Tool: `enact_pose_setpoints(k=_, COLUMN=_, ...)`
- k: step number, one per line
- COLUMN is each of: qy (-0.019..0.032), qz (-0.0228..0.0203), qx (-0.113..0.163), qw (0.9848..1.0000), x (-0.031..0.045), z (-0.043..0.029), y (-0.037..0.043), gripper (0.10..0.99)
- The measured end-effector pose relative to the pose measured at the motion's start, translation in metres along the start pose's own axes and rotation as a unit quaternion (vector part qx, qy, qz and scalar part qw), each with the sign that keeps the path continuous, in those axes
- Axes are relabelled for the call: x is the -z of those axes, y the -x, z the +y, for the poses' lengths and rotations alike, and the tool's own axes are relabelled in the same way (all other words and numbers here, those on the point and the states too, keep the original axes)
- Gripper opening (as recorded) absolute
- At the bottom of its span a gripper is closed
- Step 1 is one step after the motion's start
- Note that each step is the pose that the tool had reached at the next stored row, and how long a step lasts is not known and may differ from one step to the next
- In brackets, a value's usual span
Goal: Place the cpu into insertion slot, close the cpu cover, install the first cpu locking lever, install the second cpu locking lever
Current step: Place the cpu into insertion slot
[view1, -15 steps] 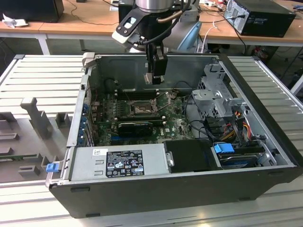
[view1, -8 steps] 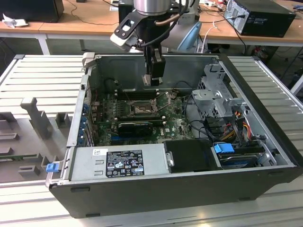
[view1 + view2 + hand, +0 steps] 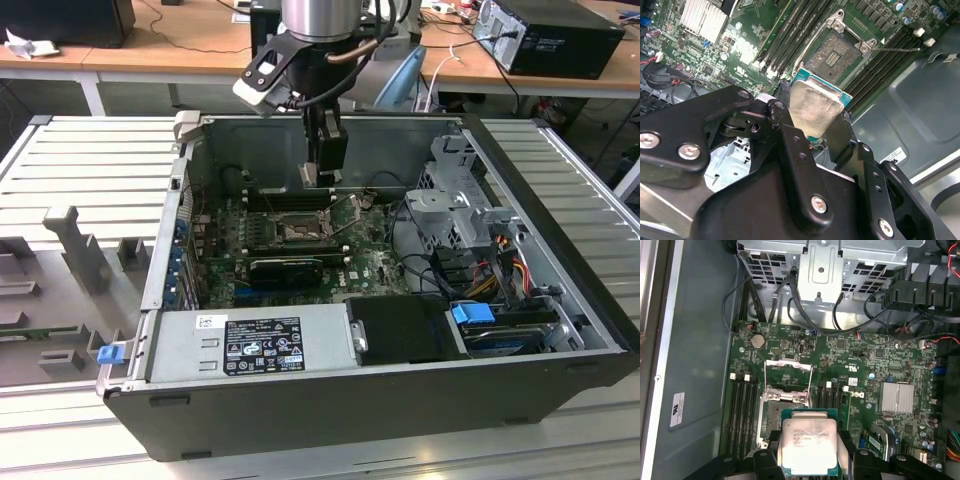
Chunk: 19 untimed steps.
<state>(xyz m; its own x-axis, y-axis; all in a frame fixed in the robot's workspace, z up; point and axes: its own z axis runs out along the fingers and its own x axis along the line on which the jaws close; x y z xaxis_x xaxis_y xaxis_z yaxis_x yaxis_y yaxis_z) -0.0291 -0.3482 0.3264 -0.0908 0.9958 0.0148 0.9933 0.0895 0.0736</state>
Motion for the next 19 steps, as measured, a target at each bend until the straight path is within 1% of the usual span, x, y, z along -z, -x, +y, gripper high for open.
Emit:
enact_pose_setpoints(k=3, qy=-0.0011, qz=-0.0004, qx=-0.006, qw=1.0000, x=-0.0028, z=-0.0002, y=0.0001, gripper=0.529)
enact_pose_setpoints(k=5, qy=-0.0007, qz=-0.0026, qx=-0.036, qw=0.9994, x=-0.0046, z=-0.0004, y=0.0001, gripper=0.529)
enact_pose_setpoints(k=6, qy=-0.0005, qz=-0.0034, qx=-0.046, qw=0.9989, x=-0.0049, z=-0.0004, y=0.0001, gripper=0.529)
enact_pose_setpoints(k=7, qy=-0.0003, qz=-0.0040, qx=-0.055, qw=0.9985, x=-0.0052, z=-0.0004, y=0.0001, gripper=0.529)
enact_pose_setpoints(k=9, qy=-0.0002, qz=-0.0057, qx=-0.065, qw=0.9979, x=-0.0058, z=-0.0005, y=0.0001, gripper=0.529)
enact_pose_setpoints(k=11, qy=-0.0003, qz=-0.0073, qx=-0.067, qw=0.9978, x=-0.0069, z=-0.0005, y=0.0001, gripper=0.529)
enact_pose_setpoints(k=12, qy=-0.0002, qz=-0.0074, qx=-0.067, qw=0.9978, x=-0.0080, z=-0.0006, y=0.0001, gripper=0.529)
enact_pose_setpoints(k=13, qy=-0.0002, qz=-0.0075, qx=-0.067, qw=0.9978, x=-0.0105, z=-0.0008, y=0.0002, gripper=0.529)
enact_pose_setpoints(k=14, qy=-0.0003, qz=-0.0070, qx=-0.060, qw=0.9982, x=-0.0147, z=-0.0011, y=0.0002, gripper=0.529)
enact_pose_setpoints(k=17, qy=-0.0005, qz=-0.0056, qx=-0.041, qw=0.9991, x=-0.0193, z=-0.0016, y=0.0003, gripper=0.529)
enact_pose_setpoints(k=19, qy=-0.0006, qz=-0.0052, qx=-0.036, qw=0.9993, x=-0.0233, z=-0.0024, y=0.0003, gripper=0.529)
